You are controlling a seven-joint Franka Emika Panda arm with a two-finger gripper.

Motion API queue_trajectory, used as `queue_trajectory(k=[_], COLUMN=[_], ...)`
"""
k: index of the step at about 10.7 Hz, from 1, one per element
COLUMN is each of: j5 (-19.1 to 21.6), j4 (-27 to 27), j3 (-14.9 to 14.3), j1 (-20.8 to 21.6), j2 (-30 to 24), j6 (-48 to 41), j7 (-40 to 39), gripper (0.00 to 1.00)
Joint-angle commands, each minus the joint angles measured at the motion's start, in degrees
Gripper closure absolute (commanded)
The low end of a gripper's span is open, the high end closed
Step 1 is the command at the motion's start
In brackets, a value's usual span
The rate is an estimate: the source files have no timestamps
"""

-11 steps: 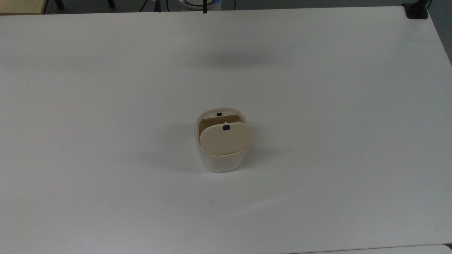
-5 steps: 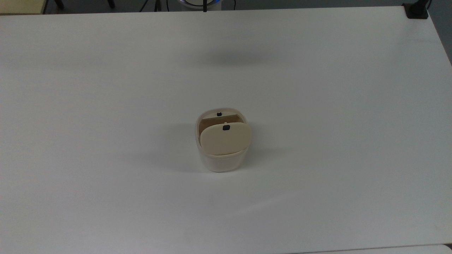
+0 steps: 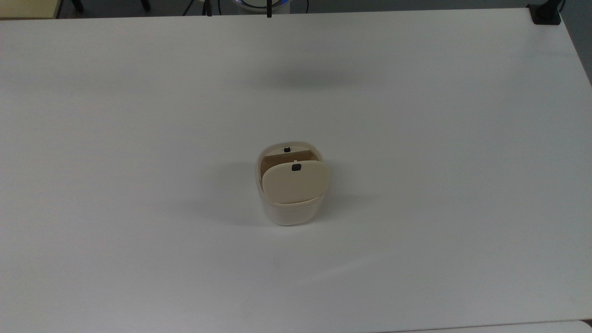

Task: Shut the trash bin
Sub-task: 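Move the gripper down toward the raised lid of the cream bin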

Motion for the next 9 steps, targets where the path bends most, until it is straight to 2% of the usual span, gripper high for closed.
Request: queue_trajectory(k=[1,3,4,5,7,8,9], j5=[1.18,-0.57,-2.76,-4.26,-4.62,-5.06,-6.46], j4=[3.59,4.57,5.0,6.49,11.84,13.69,14.67], j3=[0.24,0.24,0.24,0.24,-0.11,-0.63,-0.9], j1=[0.42,2.52,3.06,3.76,5.42,6.48,7.27], j2=[2.45,6.22,8.24,10.7,16.58,19.13,21.25], j6=[6.44,16.7,20.49,22.62,27.44,30.0,32.28], j7=[4.61,16.98,21.65,25.09,33.26,38.18,42.66], gripper=[0.06,0.07,0.06,0.06,0.06,0.1,0.3])
